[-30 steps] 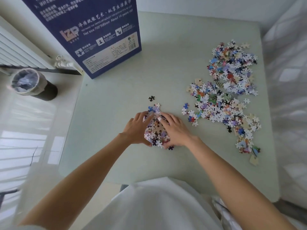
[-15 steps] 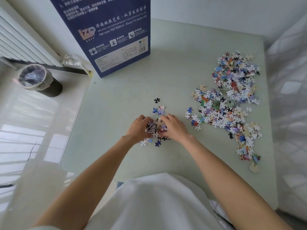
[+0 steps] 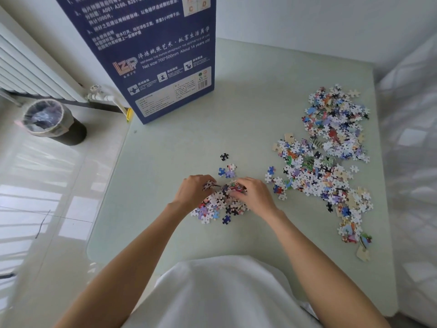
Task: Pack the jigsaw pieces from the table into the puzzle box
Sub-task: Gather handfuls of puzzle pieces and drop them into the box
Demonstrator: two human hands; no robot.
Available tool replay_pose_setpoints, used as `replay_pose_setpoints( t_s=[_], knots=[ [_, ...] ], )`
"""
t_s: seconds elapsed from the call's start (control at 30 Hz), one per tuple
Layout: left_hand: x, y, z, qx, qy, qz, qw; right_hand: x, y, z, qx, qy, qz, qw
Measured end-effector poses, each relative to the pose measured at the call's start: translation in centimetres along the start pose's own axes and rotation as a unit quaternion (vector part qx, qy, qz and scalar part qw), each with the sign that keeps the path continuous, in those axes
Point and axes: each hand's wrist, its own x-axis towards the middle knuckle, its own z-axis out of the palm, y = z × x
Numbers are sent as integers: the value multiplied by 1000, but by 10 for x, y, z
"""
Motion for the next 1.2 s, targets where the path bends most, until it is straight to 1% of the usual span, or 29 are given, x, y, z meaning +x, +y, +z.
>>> replay_pose_setpoints(
  t_s=[0.27,0.43,0.7,0.8,0.87,0.97,1.03,1.13,1.2],
  knots=[
    [4,1,-5,-11,27,-3,1000,1,0,-11,-15,62,21,998],
    [0,-5,-13,-35,36,-18,999,3,2,-20,-28,57,49,997],
    [-10,1,-26,-55,71,-25,996,1,-8,-45,-43,69,35,996],
    [-15,7,-31,-61,84,-11,995,-1,-14,-54,-34,71,36,996],
    [-16,13,-41,-65,93,12,994,-2,-18,-64,-3,68,29,997],
    [-14,28,-76,-60,134,72,986,2,-36,-94,65,74,-1,995],
    [-11,42,-116,-53,183,119,974,9,-56,-127,125,93,-35,987],
    [-1,65,-191,-41,283,185,940,22,-94,-181,173,133,-92,972],
    [10,79,-244,-13,335,217,917,37,-120,-217,203,162,-125,958]
  ],
)
